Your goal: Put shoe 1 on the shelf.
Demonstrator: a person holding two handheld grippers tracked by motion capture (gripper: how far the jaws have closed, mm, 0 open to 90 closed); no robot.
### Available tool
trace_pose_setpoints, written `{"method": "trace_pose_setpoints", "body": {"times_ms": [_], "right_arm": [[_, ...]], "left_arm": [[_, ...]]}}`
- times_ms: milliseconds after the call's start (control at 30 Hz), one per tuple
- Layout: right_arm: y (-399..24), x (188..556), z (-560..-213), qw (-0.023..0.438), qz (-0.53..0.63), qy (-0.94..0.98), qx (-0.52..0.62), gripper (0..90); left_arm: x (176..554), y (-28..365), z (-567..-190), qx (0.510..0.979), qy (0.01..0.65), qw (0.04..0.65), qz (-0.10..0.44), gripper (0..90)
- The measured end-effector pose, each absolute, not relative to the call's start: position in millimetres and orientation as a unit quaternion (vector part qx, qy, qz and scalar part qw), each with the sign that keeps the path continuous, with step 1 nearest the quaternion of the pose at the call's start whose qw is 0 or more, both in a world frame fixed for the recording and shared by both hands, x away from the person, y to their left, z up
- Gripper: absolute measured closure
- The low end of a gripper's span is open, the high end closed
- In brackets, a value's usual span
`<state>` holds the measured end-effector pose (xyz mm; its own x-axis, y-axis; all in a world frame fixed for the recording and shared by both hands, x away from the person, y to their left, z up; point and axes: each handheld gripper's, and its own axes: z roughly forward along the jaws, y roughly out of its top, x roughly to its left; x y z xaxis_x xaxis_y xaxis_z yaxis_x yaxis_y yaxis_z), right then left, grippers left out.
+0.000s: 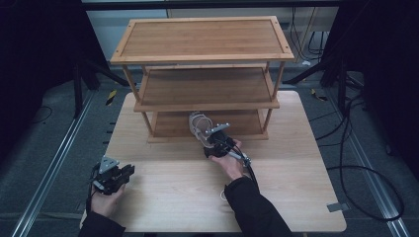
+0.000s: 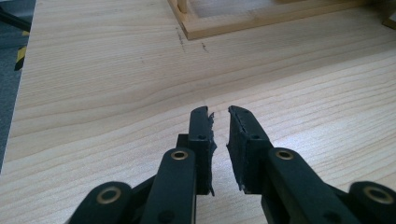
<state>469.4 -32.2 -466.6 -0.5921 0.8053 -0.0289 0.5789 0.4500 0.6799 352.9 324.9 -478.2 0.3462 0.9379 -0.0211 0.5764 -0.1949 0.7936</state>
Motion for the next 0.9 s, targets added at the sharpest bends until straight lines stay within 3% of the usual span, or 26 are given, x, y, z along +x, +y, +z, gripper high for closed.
{"method": "trace_pose_setpoints", "body": {"times_ms": [300,433,800,867,900], "right_arm": [[-22.3,477.0,-453.6,0.169,0.349,0.817,0.428,44.8],[-13.9,477.7,-464.5,0.145,0.337,0.829,0.422,42.2],[-7.3,474.8,-486.2,0.141,0.338,0.834,0.413,36.3],[-6.7,474.9,-493.2,0.139,0.326,0.839,0.413,42.0],[-6.3,474.4,-494.6,0.150,0.326,0.838,0.411,53.1]], "left_arm": [[352.8,324.3,-478.0,0.733,0.515,0.369,0.246,77.9],[352.8,324.7,-478.0,0.733,0.516,0.369,0.245,77.9],[352.7,324.8,-478.2,0.733,0.516,0.369,0.244,77.9],[352.9,324.8,-478.6,0.734,0.515,0.370,0.244,78.0],[352.7,324.8,-478.4,0.734,0.516,0.369,0.245,78.0]]}}
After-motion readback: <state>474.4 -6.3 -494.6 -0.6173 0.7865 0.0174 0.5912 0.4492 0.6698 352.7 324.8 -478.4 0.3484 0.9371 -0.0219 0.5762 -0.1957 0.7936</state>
